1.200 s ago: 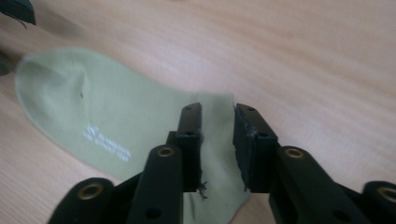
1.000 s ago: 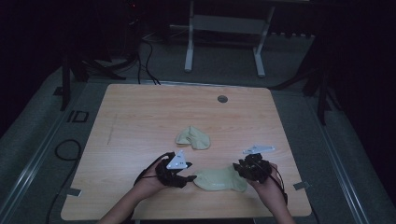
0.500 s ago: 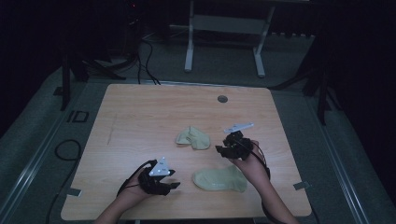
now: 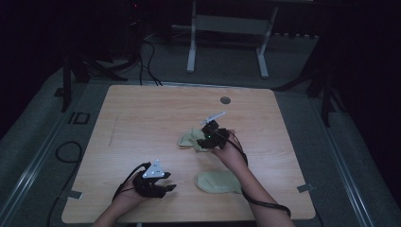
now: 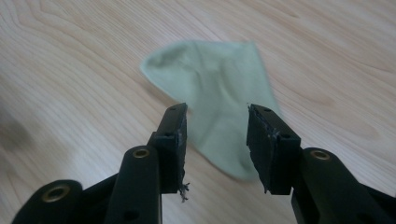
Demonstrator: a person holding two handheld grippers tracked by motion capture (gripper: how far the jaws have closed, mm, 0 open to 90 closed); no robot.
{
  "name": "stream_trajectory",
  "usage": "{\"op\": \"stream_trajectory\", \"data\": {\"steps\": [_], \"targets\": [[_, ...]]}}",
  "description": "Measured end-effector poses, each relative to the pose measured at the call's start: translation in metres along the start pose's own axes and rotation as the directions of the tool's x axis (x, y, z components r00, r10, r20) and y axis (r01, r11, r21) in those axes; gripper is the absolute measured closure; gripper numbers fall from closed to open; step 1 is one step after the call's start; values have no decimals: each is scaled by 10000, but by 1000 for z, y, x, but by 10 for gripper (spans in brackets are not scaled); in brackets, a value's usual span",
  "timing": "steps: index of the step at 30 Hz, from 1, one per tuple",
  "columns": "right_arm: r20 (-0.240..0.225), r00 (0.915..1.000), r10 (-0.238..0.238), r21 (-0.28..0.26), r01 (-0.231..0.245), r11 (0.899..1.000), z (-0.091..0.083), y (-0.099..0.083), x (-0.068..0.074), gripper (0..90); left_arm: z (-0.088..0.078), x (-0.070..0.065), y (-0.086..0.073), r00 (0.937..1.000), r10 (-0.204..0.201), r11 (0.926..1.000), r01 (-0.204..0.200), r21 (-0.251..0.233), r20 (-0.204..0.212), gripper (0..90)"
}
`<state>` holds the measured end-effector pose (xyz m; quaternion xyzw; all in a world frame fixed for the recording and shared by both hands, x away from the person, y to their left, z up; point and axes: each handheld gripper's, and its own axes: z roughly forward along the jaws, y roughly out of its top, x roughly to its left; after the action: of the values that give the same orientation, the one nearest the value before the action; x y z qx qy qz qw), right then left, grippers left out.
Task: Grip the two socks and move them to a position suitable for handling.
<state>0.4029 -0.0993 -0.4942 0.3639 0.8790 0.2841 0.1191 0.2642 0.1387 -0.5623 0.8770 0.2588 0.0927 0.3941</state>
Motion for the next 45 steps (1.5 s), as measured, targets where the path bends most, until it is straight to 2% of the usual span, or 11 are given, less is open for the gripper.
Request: {"op": "stream_trajectory", "data": {"steps": [6, 11, 16, 23, 24, 26, 27, 28, 37, 39, 45], "targets": [[-342, 9994, 109, 255, -101, 9996, 27, 17, 3, 528, 0, 1, 0, 10000, 48, 10000, -48, 6, -75, 485], [-99, 9992, 383, 698, -375, 9969, 57, 27, -2, 440, 0, 1, -1, 9999, 117, 9999, -116, 42, -82, 485], [388, 9991, 183, 1170, -227, 9929, 76, 22, -3, 401, -2, 2, -2, 9999, 53, 10000, -54, -72, -98, 485], [556, 9984, -60, 1171, -6, 9931, 75, 21, -1, 487, -4, 1, -2, 9999, 44, 9999, -46, -113, -162, 484], [603, 9981, -113, 1207, 40, 9927, 73, 20, -1, 597, -4, 1, -2, 9999, 57, 9999, -59, -111, -161, 484], [610, 9980, -149, 1196, 75, 9928, 73, 20, -1, 623, -3, 1, -2, 9999, 53, 9999, -54, -95, -154, 484], [687, 9973, -265, 1158, 184, 9931, 72, 19, -2, 733, -3, 1, -2, 9999, 46, 9999, -48, -89, -161, 484], [767, 9965, -325, 1136, 236, 9932, 72, 19, -2, 755, -3, 1, -2, 9999, 43, 10000, -44, -67, -153, 485], [956, 9954, -28, 1220, -89, 9925, 69, 21, -2, 800, -3, 1, -2, 9999, 50, 9999, -51, -88, -123, 485], [913, 9953, 315, 845, -392, 9957, 53, 21, -7, 801, -3, 1, -2, 9999, 2, 9999, -4, -115, -126, 485], [1118, 9919, 605, 578, -673, 9961, 19, 13, -15, 801, -1, 0, -1, 9999, 38, 9999, -39, -103, -136, 484]]}}
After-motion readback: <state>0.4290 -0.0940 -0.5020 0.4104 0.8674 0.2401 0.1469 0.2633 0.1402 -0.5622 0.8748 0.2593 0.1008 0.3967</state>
